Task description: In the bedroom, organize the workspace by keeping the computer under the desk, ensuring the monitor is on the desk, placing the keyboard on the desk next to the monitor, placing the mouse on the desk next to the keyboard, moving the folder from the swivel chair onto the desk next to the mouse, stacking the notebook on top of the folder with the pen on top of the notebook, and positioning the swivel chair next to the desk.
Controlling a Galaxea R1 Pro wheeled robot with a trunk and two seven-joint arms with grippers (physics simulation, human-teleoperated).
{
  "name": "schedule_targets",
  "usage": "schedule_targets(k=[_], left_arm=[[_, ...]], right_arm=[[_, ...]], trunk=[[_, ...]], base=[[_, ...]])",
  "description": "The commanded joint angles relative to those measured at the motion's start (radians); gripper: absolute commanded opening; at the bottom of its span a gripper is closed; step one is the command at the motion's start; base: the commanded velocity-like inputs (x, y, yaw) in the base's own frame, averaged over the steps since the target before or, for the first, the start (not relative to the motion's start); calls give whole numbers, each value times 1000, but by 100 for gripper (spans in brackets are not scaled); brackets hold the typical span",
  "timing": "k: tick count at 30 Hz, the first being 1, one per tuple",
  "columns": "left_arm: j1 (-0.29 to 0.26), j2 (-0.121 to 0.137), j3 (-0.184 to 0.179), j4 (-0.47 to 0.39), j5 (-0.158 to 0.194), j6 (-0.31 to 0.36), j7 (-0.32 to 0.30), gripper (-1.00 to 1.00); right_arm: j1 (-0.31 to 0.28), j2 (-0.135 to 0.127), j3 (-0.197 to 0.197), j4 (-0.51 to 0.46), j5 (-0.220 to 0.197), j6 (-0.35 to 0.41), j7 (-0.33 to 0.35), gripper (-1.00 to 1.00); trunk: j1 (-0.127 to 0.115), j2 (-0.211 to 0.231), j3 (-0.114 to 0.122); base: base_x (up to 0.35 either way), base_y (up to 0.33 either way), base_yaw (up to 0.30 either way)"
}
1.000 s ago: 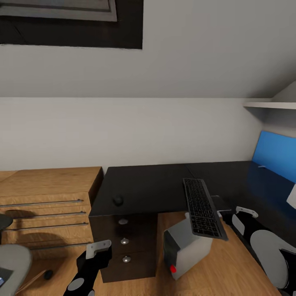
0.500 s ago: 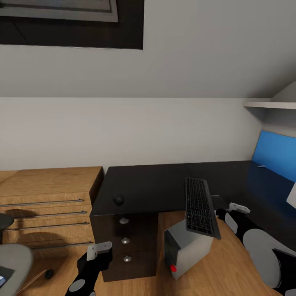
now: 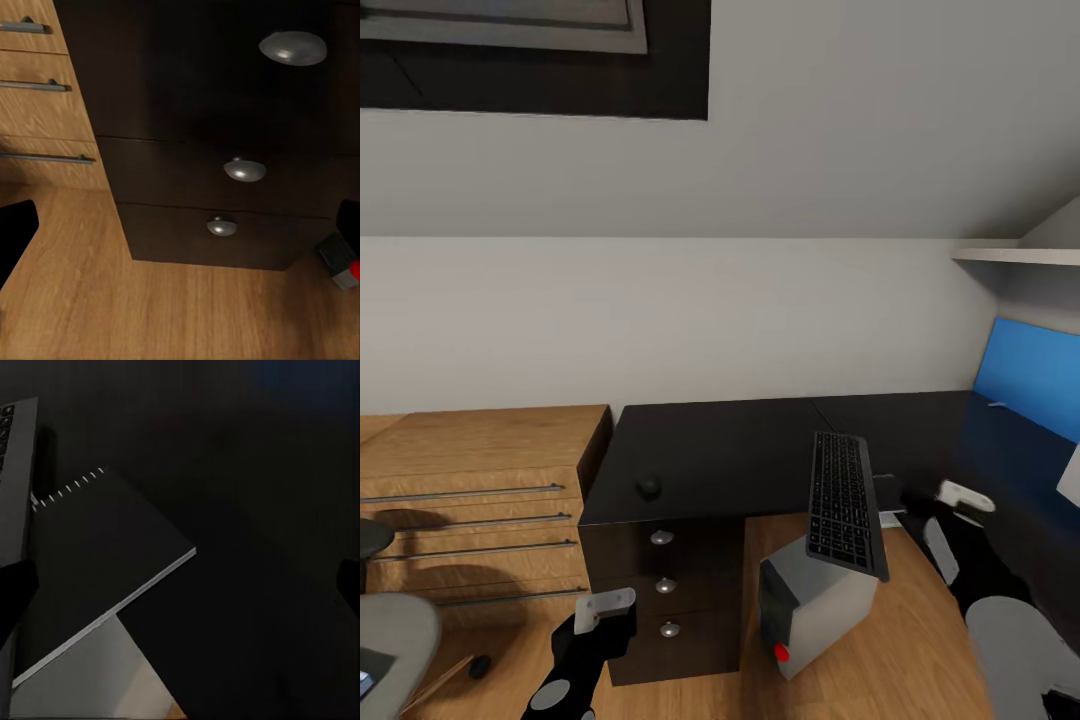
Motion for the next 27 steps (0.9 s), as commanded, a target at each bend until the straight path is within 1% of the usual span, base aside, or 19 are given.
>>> schedule_targets(k=[1,2,3,4,5,7,8,10,13,15,17,20,27], left_arm=[[0,0,-1,-2,11,3,8,100],[0,0,-2,-2,11,3,8,100],[0,0,-2,-3,11,3,8,100],[0,0,-2,-3,11,3,8,100],[0,0,-2,-3,11,3,8,100],[0,0,-2,-4,11,3,8,100],[0,0,-2,-5,11,3,8,100],[0,0,-2,-5,11,3,8,100],[0,-9,-5,9,8,-2,9,100],[0,-9,-5,9,8,-2,9,100],[0,-12,-5,7,8,-1,9,100],[0,-14,-5,5,7,-1,9,100],[0,-8,-5,3,8,0,10,100]], right_arm=[[23,11,2,-46,-12,17,-5,100],[33,17,2,-66,-12,23,-5,100],[54,30,2,-105,-13,32,-5,100],[64,38,2,-122,-13,36,-5,100],[84,53,2,-152,-13,41,-5,100],[100,68,2,-176,-13,44,-5,100],[112,81,2,-195,-13,48,-5,100],[122,92,2,-210,-13,53,-5,100],[139,109,8,-227,-31,56,12,100],[150,120,8,-238,-42,56,23,100],[161,132,8,-249,-40,53,26,100],[156,149,9,-247,-36,50,12,100],[153,188,8,-263,-32,48,0,100]], trunk=[[0,-1,-1],[0,-1,-1],[0,-1,-1],[0,-1,-1],[0,-1,-1],[0,-1,-1],[0,-1,-1],[0,-1,-1],[0,-1,-1],[0,-1,-1],[0,-1,-1],[0,-1,-1],[0,-1,-1]], base=[[0,0,0],[0,0,0],[0,0,0],[0,0,0],[0,0,0],[0,0,0],[0,0,0],[0,0,0],[0,0,0],[0,0,0],[0,0,0],[0,0,0],[0,0,0]])
